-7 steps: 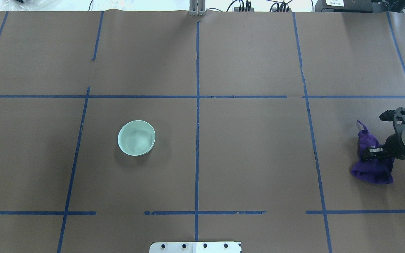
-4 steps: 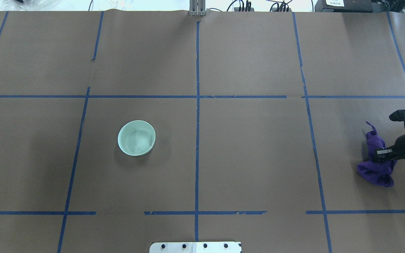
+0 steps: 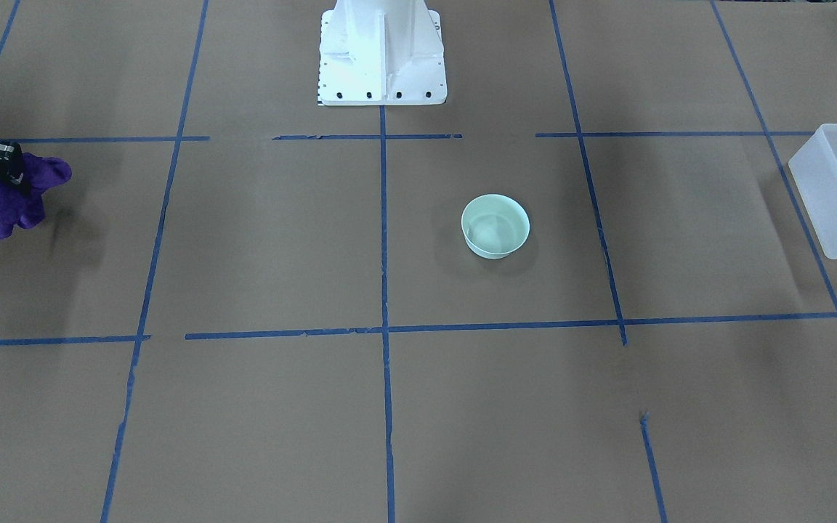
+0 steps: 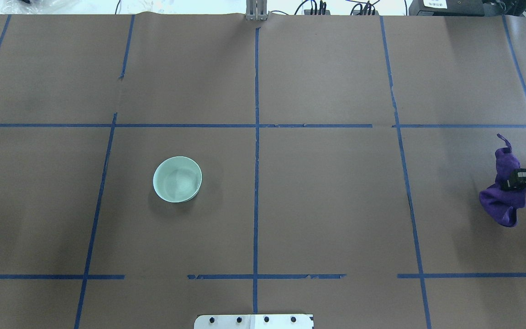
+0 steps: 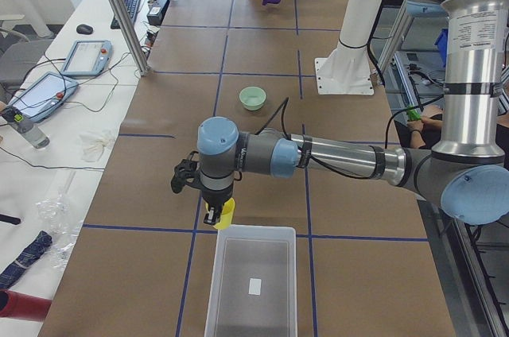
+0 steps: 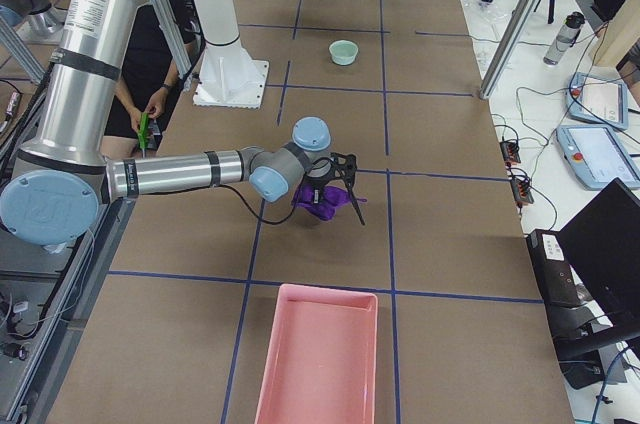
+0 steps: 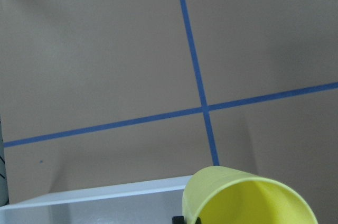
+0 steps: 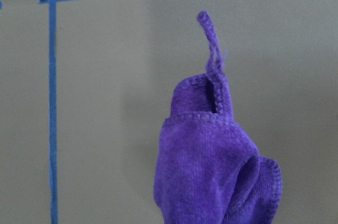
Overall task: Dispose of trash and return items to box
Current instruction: 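Grasp the purple cloth by its loop with the right gripper, then drop the cup into the clear bin while the right gripper carries the cloth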
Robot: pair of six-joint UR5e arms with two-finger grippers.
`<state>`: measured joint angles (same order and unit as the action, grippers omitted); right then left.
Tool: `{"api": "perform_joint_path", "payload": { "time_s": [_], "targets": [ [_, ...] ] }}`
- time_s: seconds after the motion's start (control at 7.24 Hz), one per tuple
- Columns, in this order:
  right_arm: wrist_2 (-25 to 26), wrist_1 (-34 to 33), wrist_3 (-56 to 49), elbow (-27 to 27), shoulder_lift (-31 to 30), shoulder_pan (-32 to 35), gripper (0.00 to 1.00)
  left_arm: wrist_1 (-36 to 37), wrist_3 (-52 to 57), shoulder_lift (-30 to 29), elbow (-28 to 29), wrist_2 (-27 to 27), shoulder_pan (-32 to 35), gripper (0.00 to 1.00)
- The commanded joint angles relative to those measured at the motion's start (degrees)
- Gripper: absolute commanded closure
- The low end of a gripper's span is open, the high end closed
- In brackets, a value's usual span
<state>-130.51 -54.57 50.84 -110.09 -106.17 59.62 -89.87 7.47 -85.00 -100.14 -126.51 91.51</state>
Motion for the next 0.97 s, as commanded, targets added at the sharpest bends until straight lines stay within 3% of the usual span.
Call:
{"api": "perform_joint_path", "payload": {
  "time_s": [0.0, 0.28, 0.55, 0.83],
  "targets": [
    [-1.06, -0.18, -0.3, -1.88, -0.18, 5.31, 1.0, -4.74, 1.23, 6.67, 2.39, -0.23, 0.33, 1.0],
    [-0.88, -0.53, -1.26, -2.06, -0.18, 8.05, 1.0, -21.23, 0.09, 9.41, 12.28, -0.84, 0.25, 1.0],
    [-0.88, -5.16, -9.66, -3.28, -0.7, 11.56, 1.0, -23.94, -3.6, 9.42, 13.3, -4.34, -0.45, 1.0],
    [-0.88, -18.06, -25.01, -7.23, -0.45, 19.09, 1.0, -23.94, -3.69, 9.42, 13.39, -8.21, -3.25, 1.0]
  ]
}}
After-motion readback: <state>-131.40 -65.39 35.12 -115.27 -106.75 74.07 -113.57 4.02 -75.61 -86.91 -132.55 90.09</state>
